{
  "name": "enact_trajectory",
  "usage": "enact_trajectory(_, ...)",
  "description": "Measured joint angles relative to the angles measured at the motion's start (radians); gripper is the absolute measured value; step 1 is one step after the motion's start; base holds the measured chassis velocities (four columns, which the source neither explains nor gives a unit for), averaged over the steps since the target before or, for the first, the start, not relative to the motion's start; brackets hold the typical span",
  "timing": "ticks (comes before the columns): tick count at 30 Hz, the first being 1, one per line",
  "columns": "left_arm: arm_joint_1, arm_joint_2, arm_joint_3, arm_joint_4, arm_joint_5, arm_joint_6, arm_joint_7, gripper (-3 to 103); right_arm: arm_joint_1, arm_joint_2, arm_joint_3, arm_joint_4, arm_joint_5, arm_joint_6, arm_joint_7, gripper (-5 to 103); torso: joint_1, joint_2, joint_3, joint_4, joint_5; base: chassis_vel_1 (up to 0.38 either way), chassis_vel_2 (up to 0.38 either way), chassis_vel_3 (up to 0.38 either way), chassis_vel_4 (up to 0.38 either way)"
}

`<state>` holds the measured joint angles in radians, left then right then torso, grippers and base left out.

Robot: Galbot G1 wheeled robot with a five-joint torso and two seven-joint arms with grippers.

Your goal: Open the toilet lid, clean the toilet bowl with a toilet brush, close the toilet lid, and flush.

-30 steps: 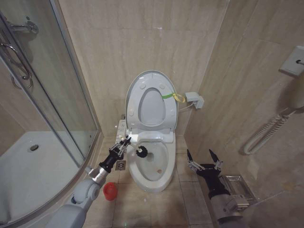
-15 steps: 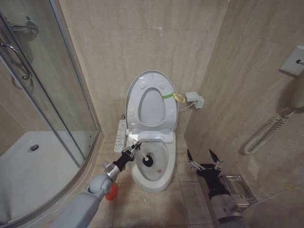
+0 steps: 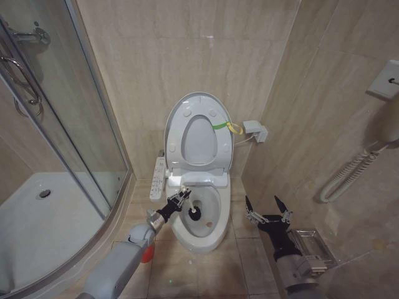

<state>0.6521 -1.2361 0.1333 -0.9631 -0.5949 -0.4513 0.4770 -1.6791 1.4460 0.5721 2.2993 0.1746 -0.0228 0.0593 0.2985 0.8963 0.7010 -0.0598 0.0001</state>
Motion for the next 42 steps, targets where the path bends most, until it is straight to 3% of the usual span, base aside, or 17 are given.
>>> enact_trajectory(14, -0.054, -0.043, 0.054, 0.162, -0.044, -0.054, 0.053, 18, 0.0, 0.0, 0.0, 0.0, 0.0, 0.0, 0.0, 100, 0.0, 0.0, 0.0, 0.0, -0.0001, 0.0, 0.0, 0.0, 0.0)
enact_trajectory(23, -0.089, -0.08, 0.051, 0.254, -0.025, -0.083, 0.07, 18, 0.0, 0.0, 0.0, 0.0, 0.0, 0.0, 0.0, 100, 0.0, 0.0, 0.0, 0.0, 0.0, 0.0, 0.0, 0.0, 0.0)
enact_trajectory(33, 0.011, -0.015, 0.051, -0.033, -0.021, -0.027, 0.035, 18, 0.0, 0.0, 0.0, 0.0, 0.0, 0.0, 0.0, 100, 0.0, 0.0, 0.0, 0.0001, 0.0, 0.0, 0.0, 0.0, 0.0)
enact_trajectory(42, 0.013, -0.023, 0.075, -0.062, 0.011, -0.035, 0.062, 18, 0.0, 0.0, 0.0, 0.0, 0.0, 0.0, 0.0, 100, 0.0, 0.0, 0.0, 0.0, 0.0, 0.0, 0.0, 0.0, 0.0)
